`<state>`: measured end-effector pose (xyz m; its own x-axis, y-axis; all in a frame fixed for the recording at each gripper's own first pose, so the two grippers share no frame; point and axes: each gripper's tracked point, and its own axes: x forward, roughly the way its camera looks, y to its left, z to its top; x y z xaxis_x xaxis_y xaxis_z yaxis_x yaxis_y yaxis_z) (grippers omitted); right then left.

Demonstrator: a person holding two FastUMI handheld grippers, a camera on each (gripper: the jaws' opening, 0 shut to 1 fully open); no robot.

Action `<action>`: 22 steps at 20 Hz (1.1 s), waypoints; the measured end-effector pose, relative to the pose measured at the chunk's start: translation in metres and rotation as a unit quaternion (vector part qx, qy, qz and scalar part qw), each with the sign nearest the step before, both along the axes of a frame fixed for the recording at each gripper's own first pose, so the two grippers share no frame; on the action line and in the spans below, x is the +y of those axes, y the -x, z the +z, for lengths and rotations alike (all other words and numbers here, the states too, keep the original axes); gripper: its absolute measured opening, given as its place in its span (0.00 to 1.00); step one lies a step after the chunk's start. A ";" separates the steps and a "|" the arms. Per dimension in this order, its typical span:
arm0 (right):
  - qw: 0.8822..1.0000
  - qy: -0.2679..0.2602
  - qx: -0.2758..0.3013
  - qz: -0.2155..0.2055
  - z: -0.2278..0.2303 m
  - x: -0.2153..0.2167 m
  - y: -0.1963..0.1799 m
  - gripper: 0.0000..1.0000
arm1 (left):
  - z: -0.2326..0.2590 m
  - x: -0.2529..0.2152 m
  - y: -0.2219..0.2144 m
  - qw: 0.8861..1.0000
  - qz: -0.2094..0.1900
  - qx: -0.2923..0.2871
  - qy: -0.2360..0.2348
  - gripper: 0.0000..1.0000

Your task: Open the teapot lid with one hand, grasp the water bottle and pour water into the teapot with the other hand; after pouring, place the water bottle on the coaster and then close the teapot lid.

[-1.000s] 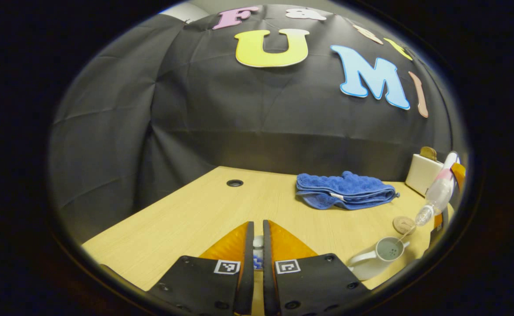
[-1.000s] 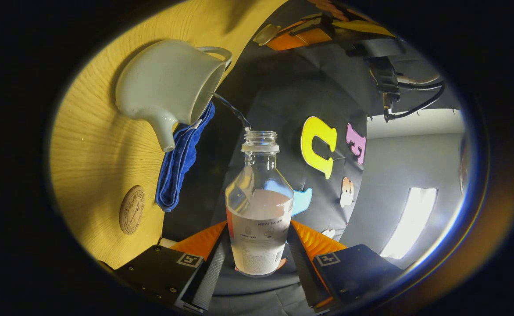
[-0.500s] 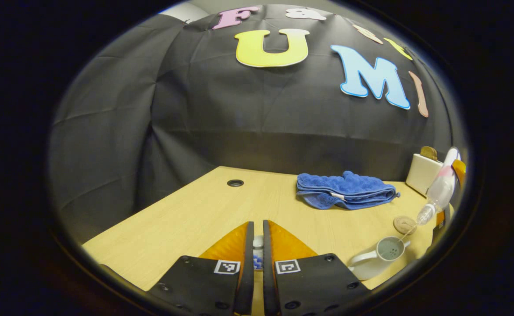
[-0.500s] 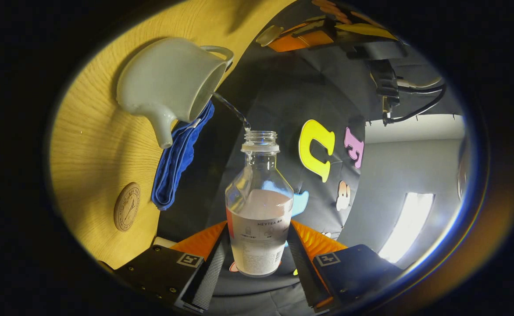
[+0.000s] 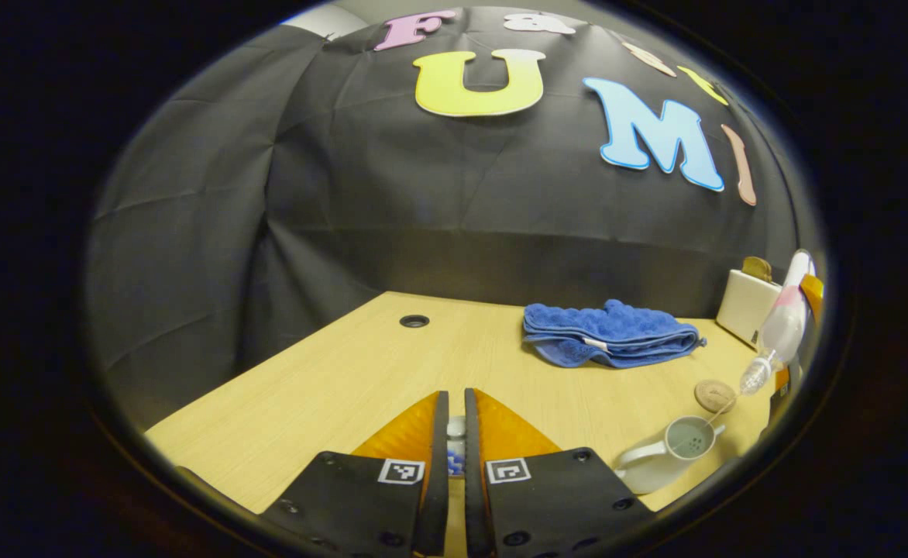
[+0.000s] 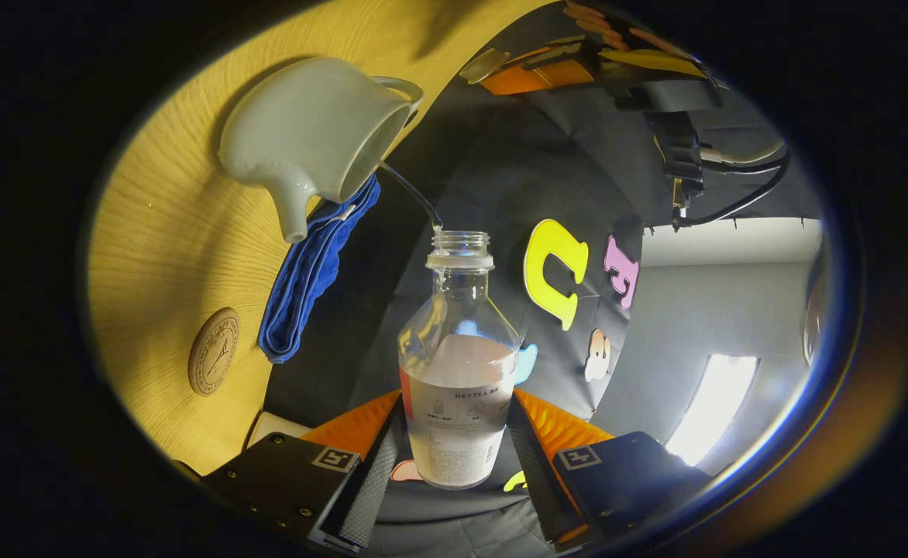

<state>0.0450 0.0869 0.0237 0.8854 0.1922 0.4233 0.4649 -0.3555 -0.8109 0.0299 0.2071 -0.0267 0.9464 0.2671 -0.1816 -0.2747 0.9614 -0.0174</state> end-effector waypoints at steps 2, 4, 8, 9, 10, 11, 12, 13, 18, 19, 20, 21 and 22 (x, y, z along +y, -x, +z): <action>1.000 0.005 -0.002 0.002 0.001 0.001 0.001 0.78 | 0.000 0.000 0.001 1.000 -0.001 0.001 0.000 0.16; 1.000 0.010 -0.005 0.003 0.002 0.002 0.001 0.78 | -0.001 -0.001 0.000 1.000 -0.002 0.002 0.001 0.16; 1.000 0.013 -0.008 0.002 0.007 0.002 0.000 0.78 | -0.001 0.000 0.000 1.000 -0.002 0.001 0.001 0.16; 1.000 0.016 -0.010 0.002 0.009 0.003 -0.001 0.78 | 0.000 -0.001 0.000 1.000 -0.002 0.001 0.001 0.16; 1.000 0.019 -0.011 0.002 0.010 0.004 -0.001 0.78 | -0.001 -0.001 0.000 1.000 -0.003 0.002 0.001 0.16; 1.000 0.020 -0.012 0.002 0.010 0.004 -0.002 0.78 | 0.000 -0.001 0.001 1.000 -0.003 0.002 0.001 0.16; 1.000 0.022 -0.013 0.004 0.011 0.005 -0.001 0.78 | -0.001 -0.001 0.000 1.000 -0.003 0.002 0.001 0.16; 1.000 0.025 -0.015 0.005 0.012 0.006 -0.001 0.78 | 0.000 -0.001 0.000 1.000 -0.003 0.002 0.000 0.16; 1.000 0.023 -0.015 0.008 0.008 0.006 -0.002 0.78 | 0.000 -0.001 0.001 1.000 -0.003 0.003 -0.001 0.16; 1.000 0.017 -0.011 0.008 0.010 0.005 -0.004 0.78 | 0.000 -0.001 0.001 1.000 -0.004 0.003 -0.001 0.16; 1.000 0.011 -0.007 0.008 0.009 0.005 -0.005 0.78 | -0.001 -0.001 0.001 1.000 -0.004 0.003 -0.001 0.15; 1.000 0.001 0.000 0.007 0.007 0.005 -0.007 0.78 | 0.000 -0.001 0.001 1.000 -0.005 0.003 0.000 0.15; 1.000 -0.018 0.012 0.009 0.003 0.002 -0.009 0.78 | 0.001 -0.001 0.002 1.000 -0.005 0.002 0.000 0.15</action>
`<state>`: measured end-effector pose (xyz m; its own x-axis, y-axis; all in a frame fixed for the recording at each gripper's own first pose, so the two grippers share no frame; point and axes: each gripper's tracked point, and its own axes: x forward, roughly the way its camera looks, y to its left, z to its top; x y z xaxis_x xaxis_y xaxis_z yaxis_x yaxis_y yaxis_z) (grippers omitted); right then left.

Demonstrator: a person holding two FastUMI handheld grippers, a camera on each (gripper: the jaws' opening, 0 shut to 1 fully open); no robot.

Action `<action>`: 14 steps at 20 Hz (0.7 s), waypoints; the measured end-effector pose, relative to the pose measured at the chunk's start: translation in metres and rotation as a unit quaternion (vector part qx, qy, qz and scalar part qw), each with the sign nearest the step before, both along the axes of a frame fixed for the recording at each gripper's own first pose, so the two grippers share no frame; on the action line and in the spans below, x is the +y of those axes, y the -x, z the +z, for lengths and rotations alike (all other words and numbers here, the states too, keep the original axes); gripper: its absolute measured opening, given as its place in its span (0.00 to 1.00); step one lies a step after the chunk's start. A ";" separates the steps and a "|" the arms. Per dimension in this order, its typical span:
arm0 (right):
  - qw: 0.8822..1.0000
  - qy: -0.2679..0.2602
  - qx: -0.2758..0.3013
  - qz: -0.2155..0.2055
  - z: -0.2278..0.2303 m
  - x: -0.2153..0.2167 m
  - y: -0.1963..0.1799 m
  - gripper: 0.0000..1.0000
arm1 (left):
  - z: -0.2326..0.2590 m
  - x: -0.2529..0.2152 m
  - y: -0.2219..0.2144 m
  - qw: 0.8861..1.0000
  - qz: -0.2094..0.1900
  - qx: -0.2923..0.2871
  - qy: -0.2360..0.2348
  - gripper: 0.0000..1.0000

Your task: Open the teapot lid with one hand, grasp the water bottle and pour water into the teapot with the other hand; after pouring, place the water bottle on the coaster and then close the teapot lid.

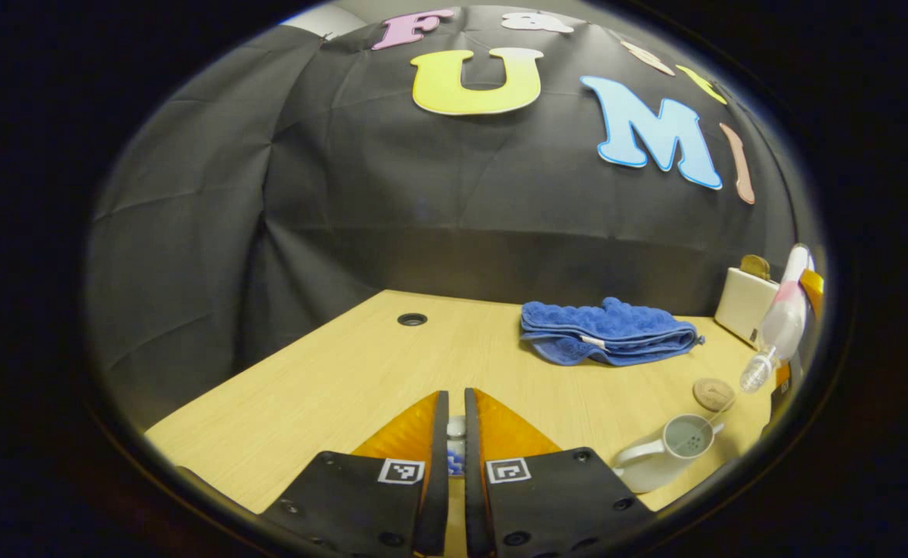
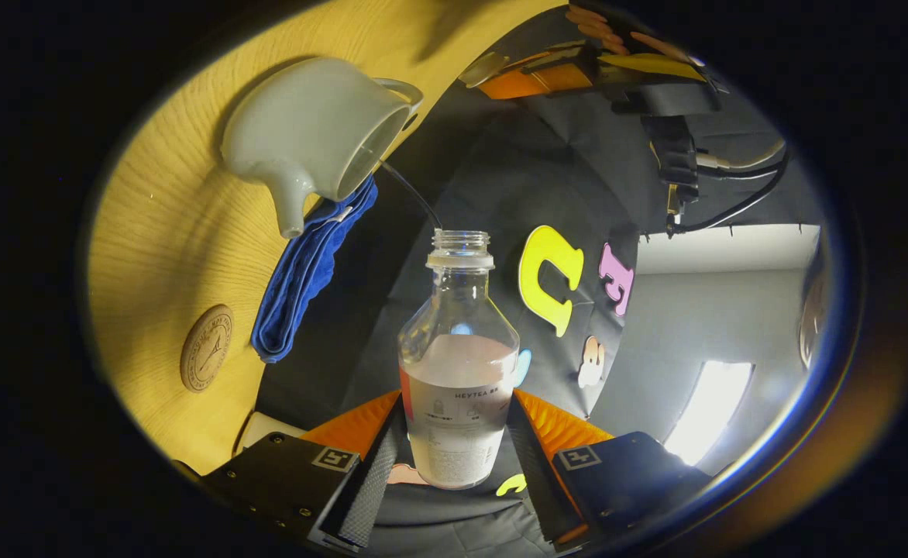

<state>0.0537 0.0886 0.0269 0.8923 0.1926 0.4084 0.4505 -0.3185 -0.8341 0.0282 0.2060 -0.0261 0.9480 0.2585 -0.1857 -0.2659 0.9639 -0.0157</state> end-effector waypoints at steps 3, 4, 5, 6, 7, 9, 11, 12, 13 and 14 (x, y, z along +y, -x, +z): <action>0.995 -0.088 0.055 0.009 -0.018 -0.007 -0.006 0.78 | 0.001 -0.001 -0.001 1.000 -0.001 -0.003 0.002 0.16; 0.990 -0.119 0.071 0.016 -0.023 -0.007 -0.006 0.78 | 0.000 -0.001 -0.001 1.000 -0.002 -0.003 0.003 0.16; 0.984 -0.152 0.089 0.023 -0.026 -0.006 -0.008 0.78 | 0.000 -0.001 0.000 1.000 -0.002 -0.003 0.003 0.16; 0.975 -0.190 0.111 0.029 -0.033 -0.005 -0.009 0.78 | 0.000 -0.001 -0.001 1.000 -0.002 -0.002 0.003 0.16; 0.964 -0.229 0.132 0.037 -0.039 -0.005 -0.010 0.78 | -0.001 -0.001 -0.001 1.000 -0.003 -0.003 0.003 0.16; 0.936 -0.307 0.164 0.048 -0.045 -0.004 -0.015 0.78 | 0.001 -0.001 0.000 1.000 -0.003 -0.003 0.003 0.16; 0.907 -0.377 0.180 0.052 -0.045 -0.008 -0.022 0.78 | 0.000 -0.001 -0.001 1.000 -0.003 -0.004 0.004 0.16; 0.890 -0.411 0.189 0.053 -0.047 -0.012 -0.025 0.78 | 0.000 -0.001 -0.001 1.000 -0.003 -0.004 0.004 0.16; 0.872 -0.445 0.197 0.055 -0.047 -0.015 -0.029 0.78 | 0.001 -0.001 -0.001 1.000 -0.003 -0.004 0.004 0.16; 0.852 -0.478 0.204 0.057 -0.048 -0.018 -0.033 0.78 | 0.000 -0.001 -0.001 1.000 -0.003 -0.004 0.004 0.16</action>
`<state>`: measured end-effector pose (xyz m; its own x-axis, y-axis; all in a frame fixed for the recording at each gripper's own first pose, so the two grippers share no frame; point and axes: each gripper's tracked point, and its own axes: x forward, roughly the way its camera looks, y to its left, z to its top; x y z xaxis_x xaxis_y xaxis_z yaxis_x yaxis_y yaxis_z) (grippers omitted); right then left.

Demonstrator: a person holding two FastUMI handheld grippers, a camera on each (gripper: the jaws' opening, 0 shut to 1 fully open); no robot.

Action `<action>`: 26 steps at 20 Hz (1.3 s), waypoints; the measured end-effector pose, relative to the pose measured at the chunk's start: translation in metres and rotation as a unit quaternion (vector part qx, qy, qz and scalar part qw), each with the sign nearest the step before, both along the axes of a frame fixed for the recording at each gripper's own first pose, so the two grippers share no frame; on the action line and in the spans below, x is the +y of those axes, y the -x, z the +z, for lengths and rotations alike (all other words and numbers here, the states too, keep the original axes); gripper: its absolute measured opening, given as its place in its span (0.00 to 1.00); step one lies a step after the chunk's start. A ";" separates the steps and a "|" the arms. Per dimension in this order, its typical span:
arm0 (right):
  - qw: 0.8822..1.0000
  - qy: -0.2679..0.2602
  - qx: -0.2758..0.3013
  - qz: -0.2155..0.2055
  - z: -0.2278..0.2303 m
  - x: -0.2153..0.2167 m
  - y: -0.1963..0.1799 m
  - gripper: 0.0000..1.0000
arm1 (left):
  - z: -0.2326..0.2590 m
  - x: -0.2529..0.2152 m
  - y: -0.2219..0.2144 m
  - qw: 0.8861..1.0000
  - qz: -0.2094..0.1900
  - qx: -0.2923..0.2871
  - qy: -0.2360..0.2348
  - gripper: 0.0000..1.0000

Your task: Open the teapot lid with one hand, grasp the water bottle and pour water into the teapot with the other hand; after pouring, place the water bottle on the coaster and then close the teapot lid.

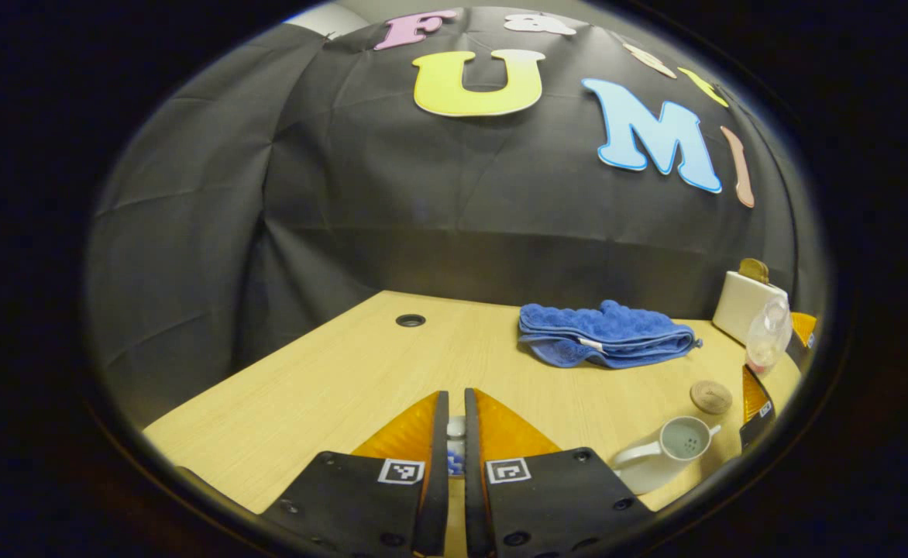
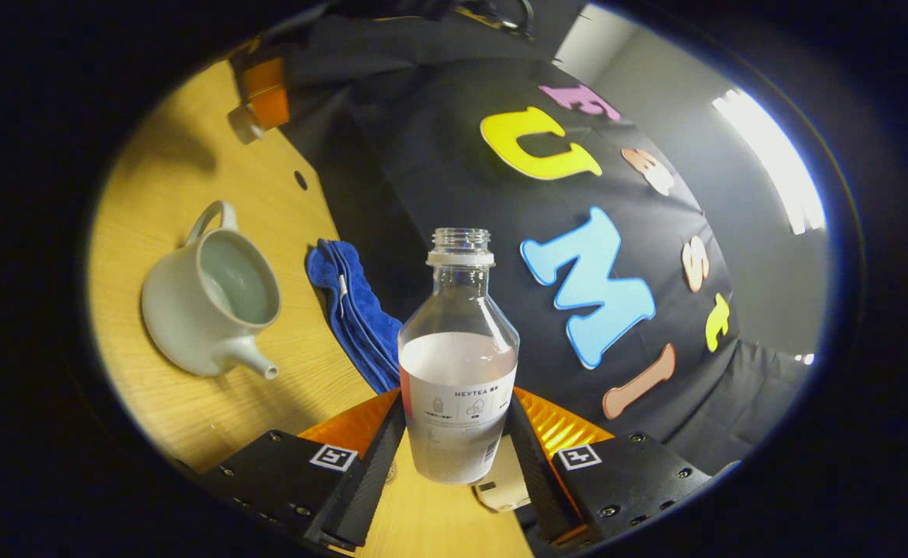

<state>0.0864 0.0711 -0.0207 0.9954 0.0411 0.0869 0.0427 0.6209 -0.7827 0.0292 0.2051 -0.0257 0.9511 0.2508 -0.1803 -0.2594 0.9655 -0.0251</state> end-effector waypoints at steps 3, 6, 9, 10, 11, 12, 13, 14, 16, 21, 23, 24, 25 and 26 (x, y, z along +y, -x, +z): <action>0.990 -0.132 0.040 0.014 -0.002 -0.001 -0.006 0.78 | 0.001 0.000 0.001 1.000 0.000 -0.001 0.001 0.16; 0.957 -0.277 0.079 0.038 -0.001 0.001 -0.014 0.79 | 0.000 0.000 0.000 1.000 -0.001 0.000 0.001 0.16; 0.928 -0.357 0.103 0.039 -0.006 -0.009 -0.026 0.78 | -0.001 0.000 0.000 1.000 -0.001 0.001 0.002 0.16; 0.920 -0.374 0.111 0.035 -0.009 -0.012 -0.030 0.78 | -0.001 -0.001 0.000 1.000 -0.001 0.001 0.001 0.16; 0.913 -0.390 0.117 0.031 -0.013 -0.014 -0.033 0.78 | -0.001 0.000 0.000 1.000 -0.001 0.001 0.001 0.16; 0.908 -0.400 0.122 0.026 -0.018 -0.019 -0.040 0.78 | -0.001 0.000 0.000 1.000 -0.001 0.001 0.001 0.16; 0.904 -0.408 0.125 0.022 -0.022 -0.022 -0.042 0.79 | -0.001 0.000 0.000 1.000 -0.001 0.001 0.001 0.16; 0.901 -0.414 0.130 0.020 -0.025 -0.025 -0.045 0.79 | -0.001 0.000 0.000 1.000 -0.001 0.001 0.001 0.16; 0.895 -0.424 0.139 0.018 -0.031 -0.027 -0.050 0.79 | 0.000 0.000 0.000 1.000 -0.001 0.000 0.001 0.16; 0.894 -0.425 0.142 0.007 -0.040 -0.032 -0.054 0.79 | 0.000 0.000 0.000 1.000 -0.001 0.001 0.001 0.16; 0.892 -0.429 0.144 0.007 -0.041 -0.033 -0.054 0.79 | 0.000 -0.001 0.000 1.000 -0.001 0.001 0.001 0.16; 0.891 -0.431 0.143 0.009 -0.041 -0.033 -0.055 0.79 | -0.001 -0.001 0.000 1.000 -0.001 0.001 0.002 0.16; 0.891 -0.430 0.144 0.007 -0.041 -0.034 -0.055 0.79 | -0.001 -0.001 0.000 1.000 -0.001 0.000 0.002 0.16; 0.892 -0.429 0.144 0.008 -0.043 -0.034 -0.055 0.80 | -0.001 -0.001 0.000 1.000 -0.001 0.000 0.002 0.16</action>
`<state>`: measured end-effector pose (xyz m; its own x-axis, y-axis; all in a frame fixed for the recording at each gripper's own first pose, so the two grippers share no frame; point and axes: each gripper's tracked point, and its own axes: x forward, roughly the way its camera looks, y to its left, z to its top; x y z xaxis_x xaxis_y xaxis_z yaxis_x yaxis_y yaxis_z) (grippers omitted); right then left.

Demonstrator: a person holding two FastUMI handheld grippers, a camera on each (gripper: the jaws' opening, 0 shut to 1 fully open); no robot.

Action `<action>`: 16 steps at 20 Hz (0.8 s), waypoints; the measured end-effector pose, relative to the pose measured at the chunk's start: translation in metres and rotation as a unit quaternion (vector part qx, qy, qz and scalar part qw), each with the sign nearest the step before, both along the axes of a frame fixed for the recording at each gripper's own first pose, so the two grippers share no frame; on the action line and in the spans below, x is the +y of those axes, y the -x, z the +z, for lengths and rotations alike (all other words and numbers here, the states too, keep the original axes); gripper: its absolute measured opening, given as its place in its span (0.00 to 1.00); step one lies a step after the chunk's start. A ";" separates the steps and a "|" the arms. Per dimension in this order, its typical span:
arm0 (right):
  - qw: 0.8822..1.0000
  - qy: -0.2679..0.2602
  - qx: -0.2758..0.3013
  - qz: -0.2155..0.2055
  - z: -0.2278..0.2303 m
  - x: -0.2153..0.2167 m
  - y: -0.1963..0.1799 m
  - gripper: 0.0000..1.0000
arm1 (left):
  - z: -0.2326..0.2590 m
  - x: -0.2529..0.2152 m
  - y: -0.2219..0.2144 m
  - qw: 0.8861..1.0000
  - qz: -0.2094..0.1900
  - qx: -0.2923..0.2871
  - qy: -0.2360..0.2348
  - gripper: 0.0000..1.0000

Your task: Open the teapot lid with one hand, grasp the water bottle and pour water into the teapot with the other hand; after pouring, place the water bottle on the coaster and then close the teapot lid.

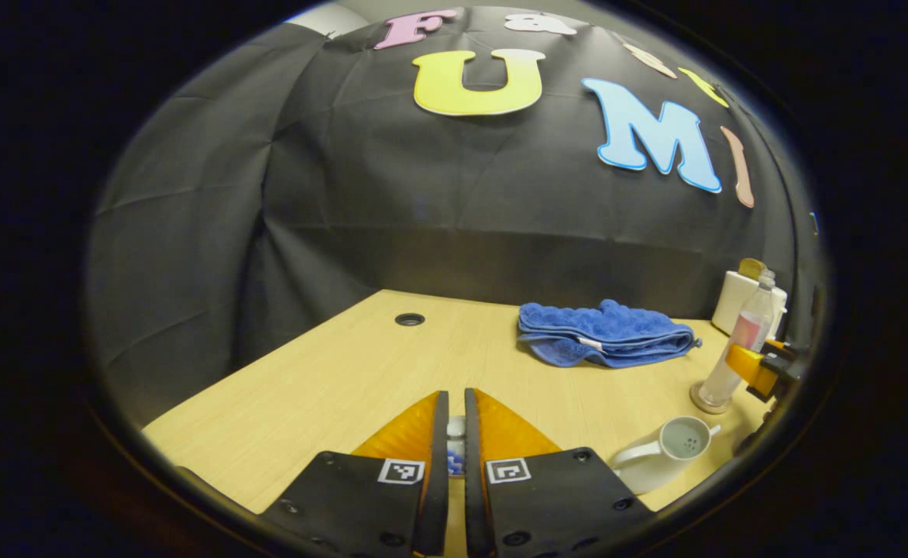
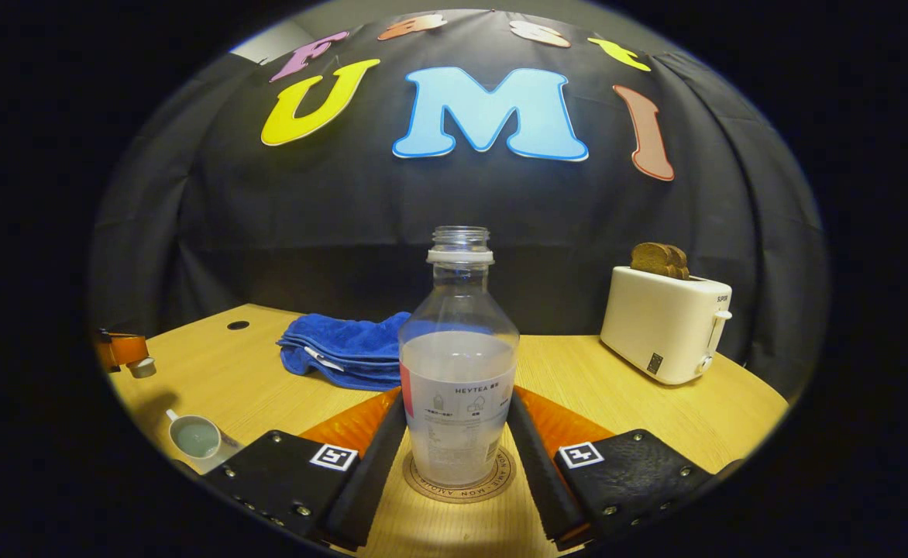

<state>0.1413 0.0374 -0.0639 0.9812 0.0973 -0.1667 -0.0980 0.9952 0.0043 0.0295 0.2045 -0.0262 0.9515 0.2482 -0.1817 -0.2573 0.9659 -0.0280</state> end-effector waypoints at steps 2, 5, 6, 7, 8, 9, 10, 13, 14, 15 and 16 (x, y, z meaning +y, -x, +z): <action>1.000 0.004 0.000 0.003 -0.001 0.001 0.001 0.81 | 0.000 0.000 0.001 1.000 0.000 0.000 0.000 0.16; 1.000 0.012 -0.013 0.000 0.004 -0.001 0.004 0.92 | 0.002 -0.002 0.001 1.000 -0.003 -0.004 0.001 0.16; 1.000 0.013 -0.021 -0.001 0.009 -0.001 0.005 0.93 | 0.004 -0.003 0.001 1.000 -0.005 -0.007 0.001 0.16; 0.999 0.013 -0.029 -0.004 0.012 -0.003 0.006 0.94 | 0.005 -0.005 0.002 1.000 -0.009 -0.011 0.002 0.16; 0.999 0.012 -0.037 -0.009 0.016 -0.006 0.008 0.95 | 0.008 -0.007 0.002 1.000 -0.013 -0.015 0.003 0.16; 0.999 0.011 -0.045 -0.014 0.020 -0.010 0.011 0.95 | 0.009 -0.010 0.001 1.000 -0.017 -0.018 0.002 0.16; 0.999 0.007 -0.051 -0.018 0.023 -0.013 0.015 0.95 | 0.011 -0.013 0.002 1.000 -0.021 -0.021 0.001 0.16; 0.997 -0.009 -0.067 -0.028 0.029 -0.023 0.028 0.95 | 0.019 -0.026 0.002 0.998 -0.041 -0.037 0.005 0.16; 0.997 -0.014 -0.071 -0.028 0.031 -0.026 0.032 0.95 | 0.024 -0.030 0.002 0.998 -0.049 -0.044 0.005 0.17; 0.996 -0.020 -0.076 -0.028 0.032 -0.028 0.035 0.95 | 0.025 -0.035 0.003 0.997 -0.056 -0.049 0.006 0.17; 0.996 -0.025 -0.080 -0.026 0.033 -0.030 0.037 0.95 | 0.027 -0.040 0.002 0.997 -0.062 -0.053 0.007 0.16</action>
